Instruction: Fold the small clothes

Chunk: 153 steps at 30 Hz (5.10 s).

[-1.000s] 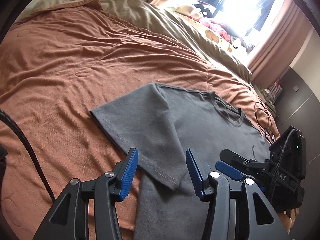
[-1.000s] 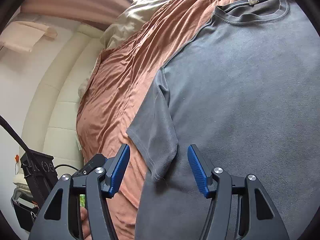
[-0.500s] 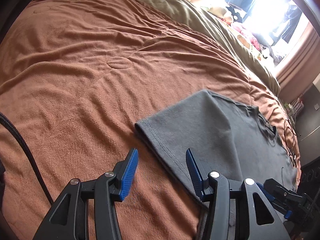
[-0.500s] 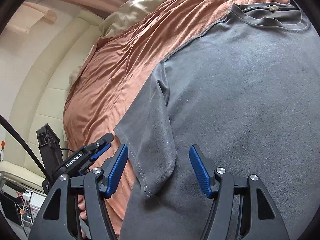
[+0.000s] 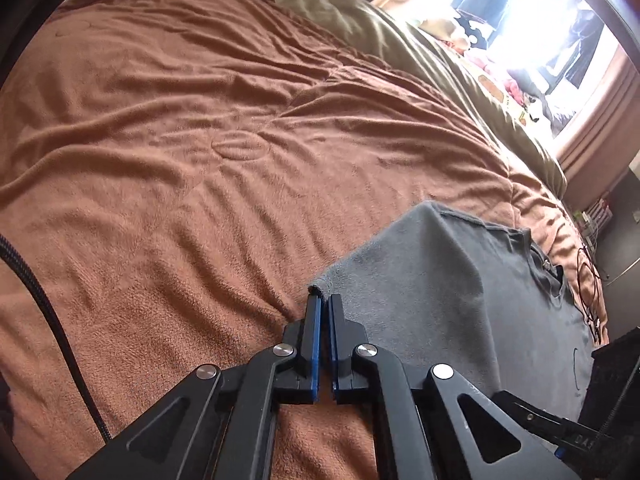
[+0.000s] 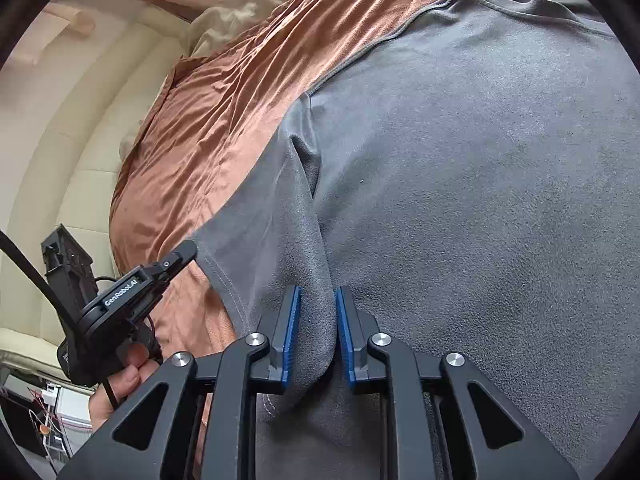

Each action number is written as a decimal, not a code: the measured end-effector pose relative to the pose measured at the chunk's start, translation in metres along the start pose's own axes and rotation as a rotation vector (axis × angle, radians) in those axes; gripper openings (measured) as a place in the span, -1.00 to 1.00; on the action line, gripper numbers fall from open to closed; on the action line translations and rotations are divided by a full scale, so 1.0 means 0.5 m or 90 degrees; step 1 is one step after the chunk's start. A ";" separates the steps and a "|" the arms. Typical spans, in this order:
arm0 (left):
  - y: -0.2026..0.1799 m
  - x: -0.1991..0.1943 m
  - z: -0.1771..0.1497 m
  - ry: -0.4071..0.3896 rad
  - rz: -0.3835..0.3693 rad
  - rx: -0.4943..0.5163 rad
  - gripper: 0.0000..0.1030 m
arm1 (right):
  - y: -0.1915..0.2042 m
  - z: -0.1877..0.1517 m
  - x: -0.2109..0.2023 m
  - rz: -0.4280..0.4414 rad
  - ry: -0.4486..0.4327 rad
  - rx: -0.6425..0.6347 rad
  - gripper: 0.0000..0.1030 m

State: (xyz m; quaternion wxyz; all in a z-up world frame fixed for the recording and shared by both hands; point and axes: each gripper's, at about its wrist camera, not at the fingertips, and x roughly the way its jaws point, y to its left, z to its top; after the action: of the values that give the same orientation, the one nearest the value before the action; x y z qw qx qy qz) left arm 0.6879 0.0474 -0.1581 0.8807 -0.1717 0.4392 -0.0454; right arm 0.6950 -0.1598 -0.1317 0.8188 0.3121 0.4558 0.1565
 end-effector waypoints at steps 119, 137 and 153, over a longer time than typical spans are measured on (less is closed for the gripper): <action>-0.144 -0.076 -0.106 0.123 -0.017 0.101 -0.80 | -0.003 0.004 -0.133 -0.083 -0.037 -0.035 -0.74; -0.091 -0.233 -0.140 0.068 -0.004 0.046 0.08 | 0.032 -0.044 -0.215 -0.129 -0.039 -0.038 -0.76; -0.254 -0.360 -0.191 -0.005 -0.034 0.095 0.97 | -0.001 -0.170 -0.539 -0.153 -0.162 -0.036 0.75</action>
State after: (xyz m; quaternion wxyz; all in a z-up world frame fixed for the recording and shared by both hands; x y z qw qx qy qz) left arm 0.5115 -0.0552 -0.0312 0.8911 -0.1171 0.4266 -0.1009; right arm 0.4789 -0.2743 0.0095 0.8913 0.2492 0.3776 0.0297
